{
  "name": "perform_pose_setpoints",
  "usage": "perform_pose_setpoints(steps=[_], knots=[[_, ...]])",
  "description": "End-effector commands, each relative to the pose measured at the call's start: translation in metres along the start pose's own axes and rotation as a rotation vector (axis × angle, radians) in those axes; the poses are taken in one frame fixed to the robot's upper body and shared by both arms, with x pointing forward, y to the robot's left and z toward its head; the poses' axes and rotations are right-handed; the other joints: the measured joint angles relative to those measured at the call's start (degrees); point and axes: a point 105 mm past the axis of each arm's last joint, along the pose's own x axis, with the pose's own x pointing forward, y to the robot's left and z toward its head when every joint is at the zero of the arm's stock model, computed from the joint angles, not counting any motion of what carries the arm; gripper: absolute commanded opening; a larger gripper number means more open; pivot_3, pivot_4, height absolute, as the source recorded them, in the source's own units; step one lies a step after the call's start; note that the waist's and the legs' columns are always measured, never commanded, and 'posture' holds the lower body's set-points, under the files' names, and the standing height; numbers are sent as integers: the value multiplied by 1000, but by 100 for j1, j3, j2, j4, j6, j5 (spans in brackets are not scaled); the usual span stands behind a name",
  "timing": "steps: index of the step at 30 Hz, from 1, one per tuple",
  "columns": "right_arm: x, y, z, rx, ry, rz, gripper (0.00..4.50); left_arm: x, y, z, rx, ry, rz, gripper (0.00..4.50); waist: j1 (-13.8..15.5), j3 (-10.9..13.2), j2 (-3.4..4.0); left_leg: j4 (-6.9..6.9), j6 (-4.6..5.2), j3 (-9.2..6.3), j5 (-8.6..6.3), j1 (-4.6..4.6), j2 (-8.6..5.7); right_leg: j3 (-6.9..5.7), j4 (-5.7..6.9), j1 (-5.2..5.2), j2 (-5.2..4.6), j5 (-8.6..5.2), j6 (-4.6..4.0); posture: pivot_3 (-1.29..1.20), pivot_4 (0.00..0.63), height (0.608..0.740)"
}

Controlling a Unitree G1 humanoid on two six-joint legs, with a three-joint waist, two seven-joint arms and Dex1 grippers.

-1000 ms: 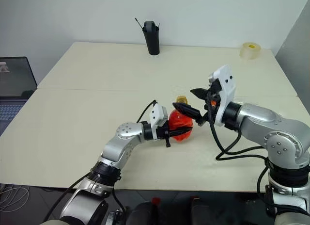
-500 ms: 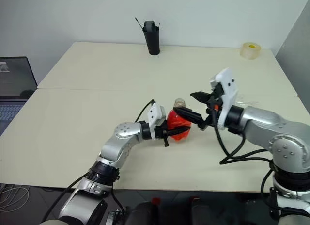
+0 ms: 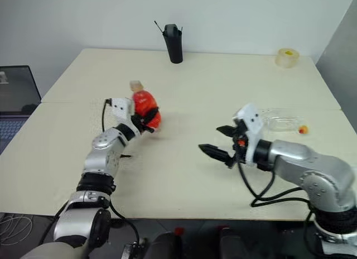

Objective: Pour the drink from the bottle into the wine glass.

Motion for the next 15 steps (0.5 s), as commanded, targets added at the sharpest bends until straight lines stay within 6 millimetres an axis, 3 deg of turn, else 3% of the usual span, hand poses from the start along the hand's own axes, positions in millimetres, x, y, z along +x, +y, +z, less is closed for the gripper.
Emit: perform_pose_setpoints(steps=[1,14,15], knots=[[15,5,6,-65,-22,-4,4500,-1,29,18,41,-68,136,869,1,0,-1,0,-1,0,1,0,0,-2,0,0,-3,0,0,0,150,740],[37,18,13,-125,-39,64,4500,-9,52,-12,12,-10,292,864,7,-3,-5,1,-3,-4,2,-1,-5,-32,3,-1,-8,0,0,0,150,740],[38,19,13,-127,-37,67,4500,-10,53,-14,5,-6,300,1214,6,-3,-5,1,-3,-4,2,0,-5,-33,3,-1,-8,0,0,0,150,740]])
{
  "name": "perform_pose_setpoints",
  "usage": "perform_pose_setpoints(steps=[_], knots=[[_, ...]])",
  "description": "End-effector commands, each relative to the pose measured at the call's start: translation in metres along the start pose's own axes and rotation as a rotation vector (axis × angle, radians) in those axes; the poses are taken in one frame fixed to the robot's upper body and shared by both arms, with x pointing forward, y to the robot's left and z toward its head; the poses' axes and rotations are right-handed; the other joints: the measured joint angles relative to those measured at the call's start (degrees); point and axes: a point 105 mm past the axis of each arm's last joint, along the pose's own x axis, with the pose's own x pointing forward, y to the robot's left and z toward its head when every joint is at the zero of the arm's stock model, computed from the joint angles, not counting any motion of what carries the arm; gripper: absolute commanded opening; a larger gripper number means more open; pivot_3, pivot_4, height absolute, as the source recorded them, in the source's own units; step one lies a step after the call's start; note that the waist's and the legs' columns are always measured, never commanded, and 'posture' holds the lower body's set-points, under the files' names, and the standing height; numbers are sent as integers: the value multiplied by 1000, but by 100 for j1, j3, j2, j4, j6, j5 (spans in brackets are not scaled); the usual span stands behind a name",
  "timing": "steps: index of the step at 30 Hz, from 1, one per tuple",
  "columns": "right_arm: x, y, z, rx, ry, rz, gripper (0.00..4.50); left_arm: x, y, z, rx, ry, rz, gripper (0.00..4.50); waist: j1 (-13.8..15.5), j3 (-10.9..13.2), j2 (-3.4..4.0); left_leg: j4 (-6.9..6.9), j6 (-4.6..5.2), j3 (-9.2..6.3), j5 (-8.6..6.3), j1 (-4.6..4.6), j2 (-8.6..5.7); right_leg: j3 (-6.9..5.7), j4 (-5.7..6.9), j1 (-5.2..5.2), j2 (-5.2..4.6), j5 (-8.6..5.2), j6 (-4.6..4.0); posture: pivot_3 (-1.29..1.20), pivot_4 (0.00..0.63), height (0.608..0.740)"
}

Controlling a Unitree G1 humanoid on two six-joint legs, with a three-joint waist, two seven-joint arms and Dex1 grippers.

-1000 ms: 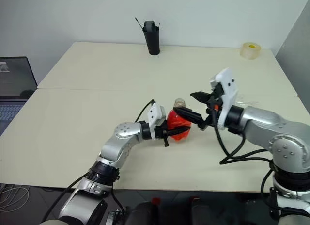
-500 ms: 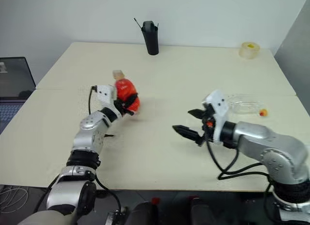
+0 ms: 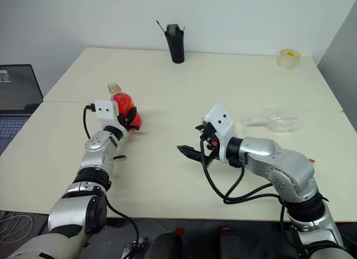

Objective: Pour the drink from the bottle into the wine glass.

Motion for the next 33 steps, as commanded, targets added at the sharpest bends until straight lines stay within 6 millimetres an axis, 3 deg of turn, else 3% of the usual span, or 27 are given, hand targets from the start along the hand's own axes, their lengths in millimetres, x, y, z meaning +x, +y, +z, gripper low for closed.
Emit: perform_pose_setpoints(steps=[1,10,18,33], knots=[[2,3,10,-43,-33,17,4500,-1,9,5,-5,-29,41,1577,-4,0,0,0,0,0,0,0,0,0,0,0,0,0,0,0,150,740],[4,1,9,-45,-26,23,4500,-9,13,-2,-3,-19,51,4336,-11,-1,0,0,-10,-1,6,1,1,-1,2,0,0,0,0,0,150,740],[-3,-5,7,-28,-7,6,4500,-22,15,-7,7,-2,31,4425,-17,-1,0,0,-10,-2,6,1,3,0,3,0,0,0,0,0,150,740],[-27,-29,-1,-7,13,-89,4500,-70,12,-30,-22,86,54,4425,-20,-5,-1,-2,0,-1,0,3,6,27,4,1,-6,0,-1,0,150,740]])
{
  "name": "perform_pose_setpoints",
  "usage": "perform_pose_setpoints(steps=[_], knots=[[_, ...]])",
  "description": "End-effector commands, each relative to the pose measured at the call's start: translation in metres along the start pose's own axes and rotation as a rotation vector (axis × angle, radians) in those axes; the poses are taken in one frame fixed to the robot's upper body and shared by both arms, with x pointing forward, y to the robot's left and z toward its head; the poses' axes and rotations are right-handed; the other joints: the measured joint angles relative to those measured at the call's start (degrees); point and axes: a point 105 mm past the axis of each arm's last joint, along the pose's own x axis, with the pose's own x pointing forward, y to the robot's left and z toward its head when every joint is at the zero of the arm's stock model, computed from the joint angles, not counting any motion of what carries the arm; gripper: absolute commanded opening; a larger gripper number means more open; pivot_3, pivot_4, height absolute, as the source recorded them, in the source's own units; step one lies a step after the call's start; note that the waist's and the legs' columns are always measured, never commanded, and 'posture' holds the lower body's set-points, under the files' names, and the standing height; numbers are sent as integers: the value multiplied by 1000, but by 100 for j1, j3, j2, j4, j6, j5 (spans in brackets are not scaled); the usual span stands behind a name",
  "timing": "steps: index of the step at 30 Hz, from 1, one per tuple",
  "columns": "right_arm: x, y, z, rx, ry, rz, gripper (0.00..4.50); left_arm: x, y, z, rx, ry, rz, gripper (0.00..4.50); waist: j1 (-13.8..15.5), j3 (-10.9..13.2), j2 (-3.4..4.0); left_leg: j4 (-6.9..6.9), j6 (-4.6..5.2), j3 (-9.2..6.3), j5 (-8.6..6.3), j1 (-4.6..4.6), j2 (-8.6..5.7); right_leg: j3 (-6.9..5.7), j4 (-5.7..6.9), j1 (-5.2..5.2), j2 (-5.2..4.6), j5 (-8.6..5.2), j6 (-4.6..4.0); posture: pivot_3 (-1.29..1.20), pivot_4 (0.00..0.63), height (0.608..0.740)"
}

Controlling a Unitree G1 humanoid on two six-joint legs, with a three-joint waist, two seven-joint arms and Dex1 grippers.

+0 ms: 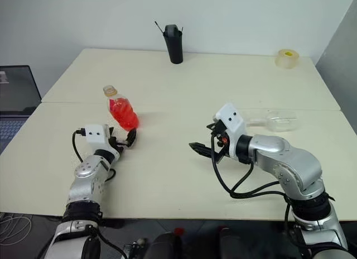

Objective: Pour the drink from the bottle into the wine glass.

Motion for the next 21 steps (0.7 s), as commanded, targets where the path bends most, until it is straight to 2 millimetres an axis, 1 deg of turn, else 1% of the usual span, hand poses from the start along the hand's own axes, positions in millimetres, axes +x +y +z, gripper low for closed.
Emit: perform_pose_setpoints(steps=[1,5,8,11,13,15,16,18,21], knots=[[-9,-5,11,-21,-43,-24,4500,-10,3,5,9,-6,9,4425,-4,0,0,0,0,0,0,1,1,0,0,0,0,0,0,0,150,740],[-15,-5,11,-15,-41,-20,4500,-32,1,-1,33,31,-25,4425,-11,-1,1,-2,1,0,-1,3,4,4,1,0,-3,0,-1,0,150,740],[-23,-9,8,4,-32,-32,4500,-50,-5,2,40,39,-80,4425,-5,-1,1,-3,1,5,-1,4,6,9,-1,0,-9,0,0,0,150,740],[-38,-22,10,87,-71,-94,4500,-66,-29,10,53,29,-230,4425,9,-1,0,-4,2,1,-1,3,5,4,-4,3,-10,0,-1,0,150,740],[-46,-33,15,171,-134,-152,4500,-70,-54,18,60,11,-365,4425,24,-2,-1,-4,2,3,-1,3,3,4,-3,4,-10,0,0,0,150,740],[-52,-47,17,307,-207,-227,4500,-71,-86,30,73,-10,-531,4425,36,-3,-3,-4,2,1,-1,4,-2,-2,-2,9,-3,0,0,0,150,740],[-54,-52,17,375,-237,-253,4500,-71,-98,35,97,-20,-596,4425,37,-3,-3,-4,2,-1,-1,3,-1,-3,-3,12,-1,0,0,0,150,740],[-56,-60,15,509,-304,-312,4500,-70,-116,43,184,-40,-699,4425,33,-4,-3,-3,1,3,-1,4,-3,0,-2,12,1,0,0,0,150,740],[-59,-68,5,698,-363,-401,4500,-62,-133,59,207,-68,-781,4425,18,-4,1,-8,0,6,0,5,1,3,0,8,7,0,0,0,150,740]])
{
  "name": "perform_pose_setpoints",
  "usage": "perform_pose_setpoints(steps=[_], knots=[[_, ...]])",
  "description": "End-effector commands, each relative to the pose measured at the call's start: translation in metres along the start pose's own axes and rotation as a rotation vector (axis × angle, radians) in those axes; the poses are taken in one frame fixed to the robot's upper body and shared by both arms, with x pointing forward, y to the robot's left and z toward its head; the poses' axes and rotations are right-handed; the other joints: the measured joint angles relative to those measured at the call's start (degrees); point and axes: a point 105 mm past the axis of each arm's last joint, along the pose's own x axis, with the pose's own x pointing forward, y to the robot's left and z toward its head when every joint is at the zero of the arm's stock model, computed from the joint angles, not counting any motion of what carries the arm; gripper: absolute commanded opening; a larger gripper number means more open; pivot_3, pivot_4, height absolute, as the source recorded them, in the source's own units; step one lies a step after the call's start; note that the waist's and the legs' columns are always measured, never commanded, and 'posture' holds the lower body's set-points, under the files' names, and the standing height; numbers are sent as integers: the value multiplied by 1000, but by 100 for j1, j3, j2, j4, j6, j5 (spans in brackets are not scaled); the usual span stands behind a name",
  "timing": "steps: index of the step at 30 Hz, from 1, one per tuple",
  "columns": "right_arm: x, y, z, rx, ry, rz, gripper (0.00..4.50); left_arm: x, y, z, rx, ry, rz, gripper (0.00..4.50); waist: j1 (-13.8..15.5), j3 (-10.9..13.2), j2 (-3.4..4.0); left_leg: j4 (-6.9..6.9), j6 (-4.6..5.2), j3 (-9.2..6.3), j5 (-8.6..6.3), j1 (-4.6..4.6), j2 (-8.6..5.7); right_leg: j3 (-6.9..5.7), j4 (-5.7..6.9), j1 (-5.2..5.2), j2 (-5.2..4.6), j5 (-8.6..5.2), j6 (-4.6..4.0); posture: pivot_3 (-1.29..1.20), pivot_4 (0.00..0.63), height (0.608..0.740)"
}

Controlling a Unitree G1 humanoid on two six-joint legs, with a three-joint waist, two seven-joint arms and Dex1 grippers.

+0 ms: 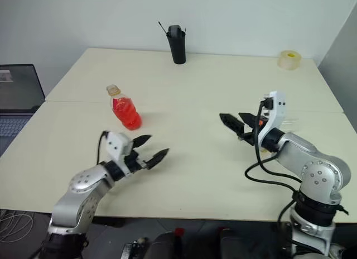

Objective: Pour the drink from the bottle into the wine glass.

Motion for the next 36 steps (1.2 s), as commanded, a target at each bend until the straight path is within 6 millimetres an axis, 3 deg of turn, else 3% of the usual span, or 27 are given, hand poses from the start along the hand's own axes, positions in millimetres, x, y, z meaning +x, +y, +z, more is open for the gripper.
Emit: perform_pose_setpoints(steps=[1,6,9,11,21,25,36], knots=[[-9,-11,6,138,-73,-107,4500,13,-9,24,70,-33,-105,4425,-12,1,1,0,0,1,0,0,1,1,1,-1,0,0,0,0,150,740],[-6,-30,5,488,-186,-282,4500,31,-32,39,136,-14,-315,4425,-35,0,9,-2,0,9,0,4,1,9,5,-4,5,0,0,0,150,740],[-1,-53,4,800,-251,-414,4500,38,-36,41,155,-16,-352,4425,-46,1,11,-2,0,23,0,9,1,12,6,-6,8,0,0,0,150,740],[1,-59,4,902,-254,-437,4500,41,-36,41,153,-19,-354,4425,-45,2,12,-3,-1,24,1,10,2,14,6,-7,9,-1,0,0,150,740],[6,-83,4,1065,-318,-512,4500,43,-36,44,165,-38,-349,4425,-48,3,15,-5,0,33,0,9,7,27,2,-7,9,-1,0,0,150,740],[20,-85,3,1088,-321,-496,4500,43,-36,46,172,-44,-342,4425,-49,5,18,-6,0,38,0,10,7,30,2,-8,9,-1,0,0,150,740],[36,-119,-8,1096,-369,-515,4500,37,-30,42,170,-24,-294,4425,-35,6,19,-6,0,46,0,12,8,31,2,-8,6,0,0,0,150,740]])
